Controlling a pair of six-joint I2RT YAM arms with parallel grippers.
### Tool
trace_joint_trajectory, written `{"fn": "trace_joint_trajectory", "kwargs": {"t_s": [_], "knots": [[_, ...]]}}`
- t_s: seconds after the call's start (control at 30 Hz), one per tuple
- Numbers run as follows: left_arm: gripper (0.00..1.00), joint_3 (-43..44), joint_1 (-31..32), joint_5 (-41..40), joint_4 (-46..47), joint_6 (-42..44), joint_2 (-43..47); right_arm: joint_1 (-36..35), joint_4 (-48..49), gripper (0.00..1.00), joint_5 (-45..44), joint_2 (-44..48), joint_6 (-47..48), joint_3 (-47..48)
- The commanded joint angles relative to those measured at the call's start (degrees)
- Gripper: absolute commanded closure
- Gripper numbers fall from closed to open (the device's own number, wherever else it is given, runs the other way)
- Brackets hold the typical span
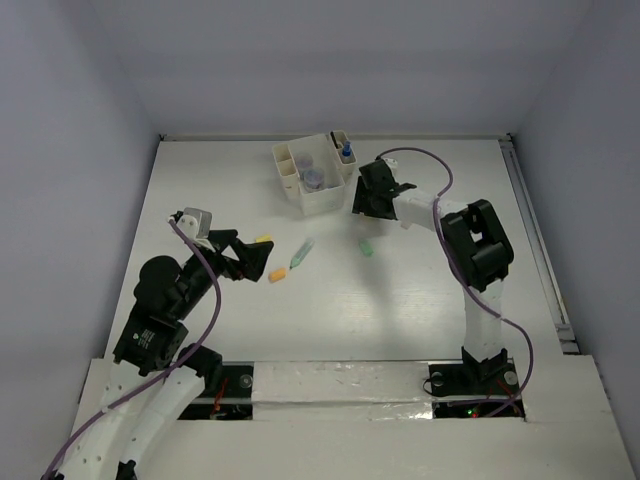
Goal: Sort the stationery into containers
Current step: Pick up the pen from the center of the board.
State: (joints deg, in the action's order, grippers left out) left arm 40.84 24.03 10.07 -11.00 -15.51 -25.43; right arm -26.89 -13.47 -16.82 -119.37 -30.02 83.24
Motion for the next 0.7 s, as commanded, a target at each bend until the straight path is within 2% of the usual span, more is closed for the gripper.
{"fn": "trace_joint_trajectory", "kwargs": {"t_s": [0.0, 0.33, 0.5, 0.53, 0.63, 0.67], "knots": [[0.01, 0.21, 0.31, -0.04, 1.78, 0.57, -0.23, 0.44, -2.25, 0.32, -3.12, -1.48, 1.10, 2.71], [0.01, 0.21, 0.31, -0.48, 1.69, 0.57, -0.59, 0.44, -5.24, 0.38, -5.24, -2.88, 4.35, 4.12], [0.01, 0.21, 0.31, -0.49, 1.86, 0.57, -0.85, 0.44, -7.00, 0.62, -5.42, -3.41, 4.80, 4.82], [0.01, 0.21, 0.31, -0.40, 1.86, 0.65, -0.94, 0.44, -6.92, 0.69, -5.50, -3.24, 4.97, 4.82], [0.01, 0.21, -0.21, 0.48, 1.95, 0.74, -1.46, 0.44, -6.83, 0.80, -5.07, -2.89, 5.23, 5.52], [0.01, 0.21, -0.21, 1.00, 2.13, 0.83, -1.81, 0.44, -6.04, 0.86, -5.07, -2.36, 5.32, 5.61]]}}
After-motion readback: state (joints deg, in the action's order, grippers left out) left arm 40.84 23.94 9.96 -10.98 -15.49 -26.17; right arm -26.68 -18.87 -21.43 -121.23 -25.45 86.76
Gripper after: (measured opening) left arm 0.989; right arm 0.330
